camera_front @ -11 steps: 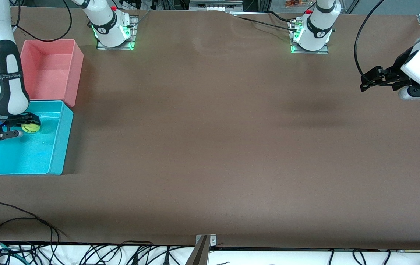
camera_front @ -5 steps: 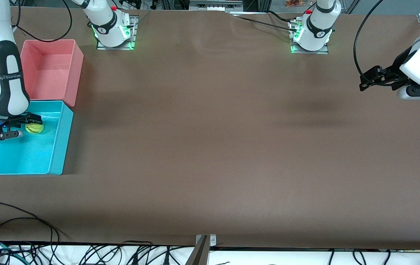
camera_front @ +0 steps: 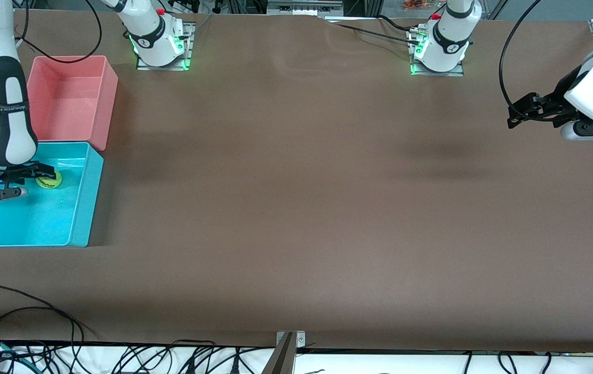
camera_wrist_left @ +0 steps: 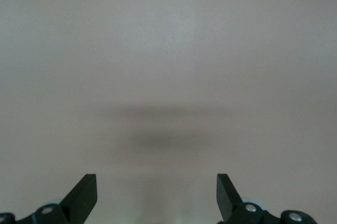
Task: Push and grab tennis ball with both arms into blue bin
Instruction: 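Lower the ball into the blue bin and open the right gripper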
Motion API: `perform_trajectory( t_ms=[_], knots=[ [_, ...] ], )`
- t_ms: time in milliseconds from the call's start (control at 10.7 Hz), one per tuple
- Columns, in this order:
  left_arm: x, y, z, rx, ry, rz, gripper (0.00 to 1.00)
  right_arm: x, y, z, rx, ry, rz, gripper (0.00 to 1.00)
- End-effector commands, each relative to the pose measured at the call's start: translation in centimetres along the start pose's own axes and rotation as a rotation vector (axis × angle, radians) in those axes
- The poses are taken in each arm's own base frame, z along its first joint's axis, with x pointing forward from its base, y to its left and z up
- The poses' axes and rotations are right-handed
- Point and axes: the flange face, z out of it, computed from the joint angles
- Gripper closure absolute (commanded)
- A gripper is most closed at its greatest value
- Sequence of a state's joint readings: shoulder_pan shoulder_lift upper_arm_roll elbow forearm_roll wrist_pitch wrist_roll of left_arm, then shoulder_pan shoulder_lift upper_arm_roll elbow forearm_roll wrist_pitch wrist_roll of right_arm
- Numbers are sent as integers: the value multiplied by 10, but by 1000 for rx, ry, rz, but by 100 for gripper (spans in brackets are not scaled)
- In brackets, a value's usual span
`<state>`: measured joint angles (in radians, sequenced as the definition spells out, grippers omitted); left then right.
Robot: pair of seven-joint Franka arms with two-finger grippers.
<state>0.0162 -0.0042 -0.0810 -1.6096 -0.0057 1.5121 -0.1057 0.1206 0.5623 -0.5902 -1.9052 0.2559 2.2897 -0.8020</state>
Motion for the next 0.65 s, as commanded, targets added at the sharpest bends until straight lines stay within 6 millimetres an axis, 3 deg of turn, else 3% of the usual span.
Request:
perform_trajectory(
  t_ms=[0,374,561],
  knots=[
    [1,2,-7,9,-4,-3,0,19,-5,-32,55,6,-6,0],
    [1,2,-7,9,-4,-1,0,52,-25,-94,68,40,-17,0],
    [1,1,-7,9,-4,-3,0,77,-50,-141,81,37,-57,0]
  ],
)
